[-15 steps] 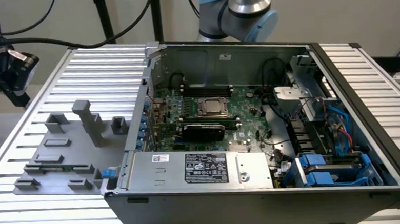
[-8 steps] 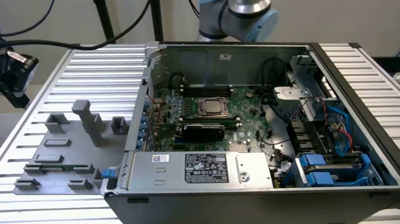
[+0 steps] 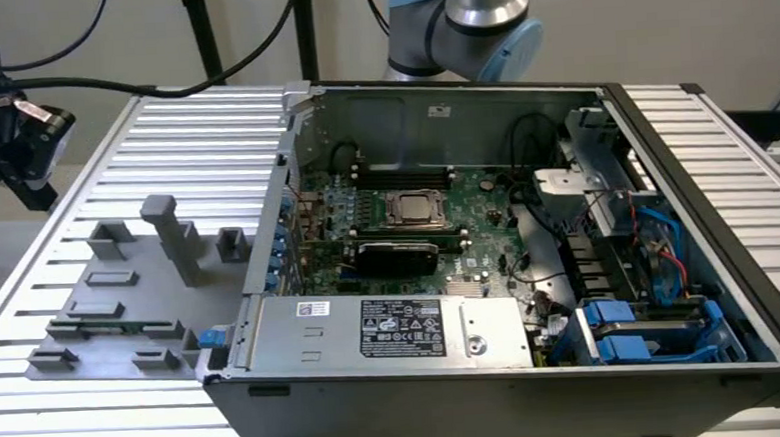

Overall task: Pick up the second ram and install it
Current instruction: 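Pick up the second ram and move it above second insertion slot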

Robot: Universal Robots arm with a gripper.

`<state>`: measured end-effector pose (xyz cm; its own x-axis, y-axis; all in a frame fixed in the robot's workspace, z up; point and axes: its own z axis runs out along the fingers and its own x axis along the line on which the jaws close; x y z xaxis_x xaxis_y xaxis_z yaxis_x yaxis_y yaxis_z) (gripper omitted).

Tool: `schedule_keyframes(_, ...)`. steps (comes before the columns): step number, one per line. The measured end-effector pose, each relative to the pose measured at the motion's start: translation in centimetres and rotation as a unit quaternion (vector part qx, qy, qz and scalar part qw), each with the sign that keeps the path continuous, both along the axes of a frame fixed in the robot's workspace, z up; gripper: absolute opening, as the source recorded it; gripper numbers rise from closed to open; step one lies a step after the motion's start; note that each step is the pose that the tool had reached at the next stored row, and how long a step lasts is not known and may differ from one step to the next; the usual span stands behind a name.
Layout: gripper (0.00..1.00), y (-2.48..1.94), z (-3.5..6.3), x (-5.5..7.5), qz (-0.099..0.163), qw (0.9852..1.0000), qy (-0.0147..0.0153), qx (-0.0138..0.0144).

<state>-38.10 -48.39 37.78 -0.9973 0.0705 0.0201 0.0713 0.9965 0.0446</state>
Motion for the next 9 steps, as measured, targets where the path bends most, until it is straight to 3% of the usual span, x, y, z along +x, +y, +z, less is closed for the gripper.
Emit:
schedule_keyframes(3,0.11,0.0,0.0,-0.04,0.001,1.0,0.0001,0.0)
schedule_keyframes(9,0.11,0.01,-0.12,-0.05,0.052,0.9986,0.0,0.0)
